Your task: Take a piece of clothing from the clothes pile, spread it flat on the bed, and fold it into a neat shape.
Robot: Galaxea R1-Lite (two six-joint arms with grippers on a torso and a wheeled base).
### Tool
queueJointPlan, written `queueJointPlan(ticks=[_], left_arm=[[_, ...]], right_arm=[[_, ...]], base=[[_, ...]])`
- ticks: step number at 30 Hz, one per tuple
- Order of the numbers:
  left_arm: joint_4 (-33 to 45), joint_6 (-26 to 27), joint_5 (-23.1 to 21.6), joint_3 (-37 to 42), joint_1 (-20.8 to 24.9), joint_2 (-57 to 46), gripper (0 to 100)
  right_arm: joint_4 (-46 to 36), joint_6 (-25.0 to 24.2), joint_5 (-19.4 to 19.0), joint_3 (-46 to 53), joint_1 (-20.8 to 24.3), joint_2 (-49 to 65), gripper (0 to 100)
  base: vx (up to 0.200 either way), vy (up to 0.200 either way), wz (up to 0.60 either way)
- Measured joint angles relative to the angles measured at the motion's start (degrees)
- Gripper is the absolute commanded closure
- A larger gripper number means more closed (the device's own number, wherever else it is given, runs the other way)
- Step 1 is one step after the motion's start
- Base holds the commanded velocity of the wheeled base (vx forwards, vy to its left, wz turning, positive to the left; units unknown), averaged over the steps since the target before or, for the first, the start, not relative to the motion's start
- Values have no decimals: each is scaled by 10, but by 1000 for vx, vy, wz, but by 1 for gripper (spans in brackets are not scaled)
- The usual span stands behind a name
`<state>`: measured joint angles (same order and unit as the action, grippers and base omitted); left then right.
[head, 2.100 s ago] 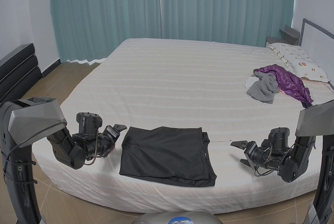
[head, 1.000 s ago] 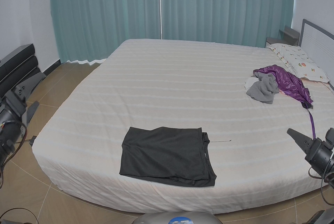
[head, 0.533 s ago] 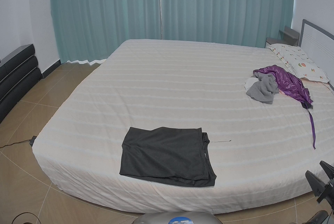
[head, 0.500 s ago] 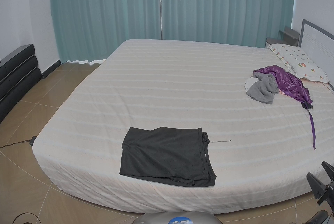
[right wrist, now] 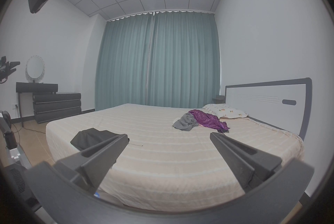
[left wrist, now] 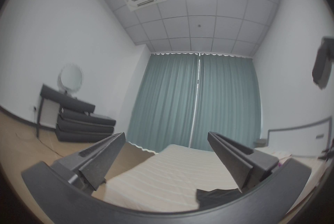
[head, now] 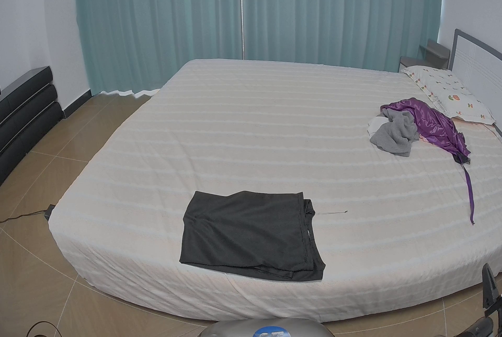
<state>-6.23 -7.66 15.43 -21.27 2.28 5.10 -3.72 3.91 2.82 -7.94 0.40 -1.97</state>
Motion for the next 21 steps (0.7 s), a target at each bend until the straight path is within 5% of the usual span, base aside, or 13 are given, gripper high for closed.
queueJointPlan(ticks=[4, 11, 21], left_arm=[[5, 60, -30, 2, -22, -23, 0], [-9, 77, -65, 50, -24, -41, 0], [-129, 104, -86, 187, -23, -45, 0]], right_arm=[[-3, 8, 0, 5, -2, 8, 0], [74, 31, -15, 41, -3, 13, 0], [79, 25, -41, 68, -2, 13, 0]], base=[[0, 0, 0], [0, 0, 0], [0, 0, 0]])
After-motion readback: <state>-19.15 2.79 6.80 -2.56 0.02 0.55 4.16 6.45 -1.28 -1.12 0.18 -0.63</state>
